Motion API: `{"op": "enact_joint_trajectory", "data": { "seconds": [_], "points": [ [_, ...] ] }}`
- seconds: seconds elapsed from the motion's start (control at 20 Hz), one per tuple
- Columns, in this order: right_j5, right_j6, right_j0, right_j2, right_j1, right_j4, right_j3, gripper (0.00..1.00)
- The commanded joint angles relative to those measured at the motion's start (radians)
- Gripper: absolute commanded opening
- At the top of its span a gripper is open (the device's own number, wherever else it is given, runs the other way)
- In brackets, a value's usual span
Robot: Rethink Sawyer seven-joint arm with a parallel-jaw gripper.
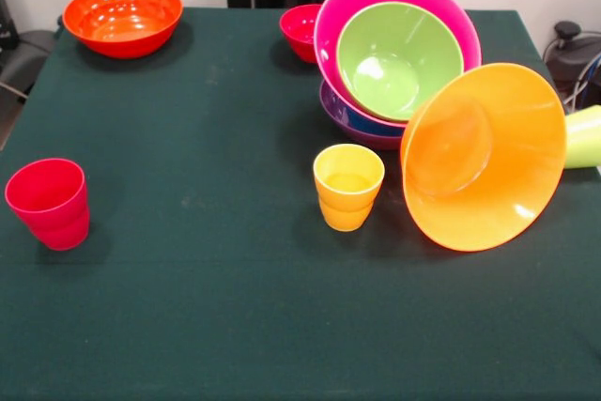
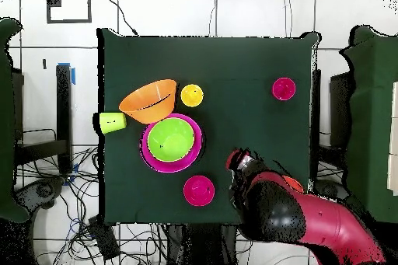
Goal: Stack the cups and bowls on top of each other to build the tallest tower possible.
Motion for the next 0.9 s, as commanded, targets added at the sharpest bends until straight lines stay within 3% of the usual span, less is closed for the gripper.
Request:
{"op": "enact_joint_trajectory", "data": {
  "seconds": [0.05, 0.5, 0.9],
  "points": [
    [-0.053, -0.078, 0.006, 0.005, 0.169, -0.171, 0.018, 1.00],
    [-0.120, -0.013, 0.008, -0.057, 0.256, -0.287, -0.012, 1.00],
    [-0.147, 0.024, -0.044, -0.045, 0.202, -0.295, 0.072, 1.00]
  ]
}}
